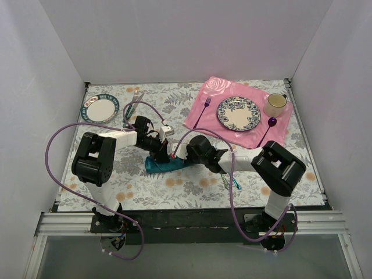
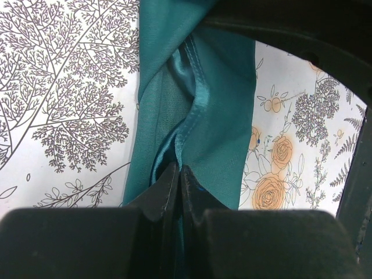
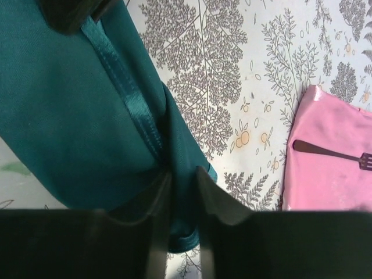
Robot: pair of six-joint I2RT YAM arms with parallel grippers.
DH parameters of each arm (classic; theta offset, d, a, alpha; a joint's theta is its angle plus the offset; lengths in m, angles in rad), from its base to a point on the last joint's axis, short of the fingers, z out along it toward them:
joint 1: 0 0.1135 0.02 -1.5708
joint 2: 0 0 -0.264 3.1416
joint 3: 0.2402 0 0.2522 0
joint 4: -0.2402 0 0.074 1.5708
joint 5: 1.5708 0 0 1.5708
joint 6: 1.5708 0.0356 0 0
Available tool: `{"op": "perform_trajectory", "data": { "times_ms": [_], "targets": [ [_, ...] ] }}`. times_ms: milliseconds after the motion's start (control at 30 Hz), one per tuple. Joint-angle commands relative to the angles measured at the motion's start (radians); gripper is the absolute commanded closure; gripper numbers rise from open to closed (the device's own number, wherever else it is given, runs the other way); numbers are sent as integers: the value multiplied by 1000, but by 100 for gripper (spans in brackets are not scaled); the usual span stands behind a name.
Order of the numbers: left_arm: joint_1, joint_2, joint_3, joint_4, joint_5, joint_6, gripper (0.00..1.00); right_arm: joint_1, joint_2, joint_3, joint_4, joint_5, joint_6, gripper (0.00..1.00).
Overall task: Fold the napkin into a case and place the utensils inside
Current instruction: Stuff the 2/3-rectangle-folded napkin at the center of the board.
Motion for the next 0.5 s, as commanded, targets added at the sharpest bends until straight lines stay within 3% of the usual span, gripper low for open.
{"op": "perform_trajectory", "data": {
  "times_ms": [0, 100, 467],
  "targets": [
    [14, 52, -24, -48, -155, 44, 100, 7, 7, -31, 39, 94, -37, 82],
    [14, 58, -18, -51, -155, 44, 100, 12, 16, -44, 65, 139, -54, 98],
    [27, 79, 1, -65, -162, 39, 100, 53, -8, -113, 286, 319, -129, 99]
  ]
}}
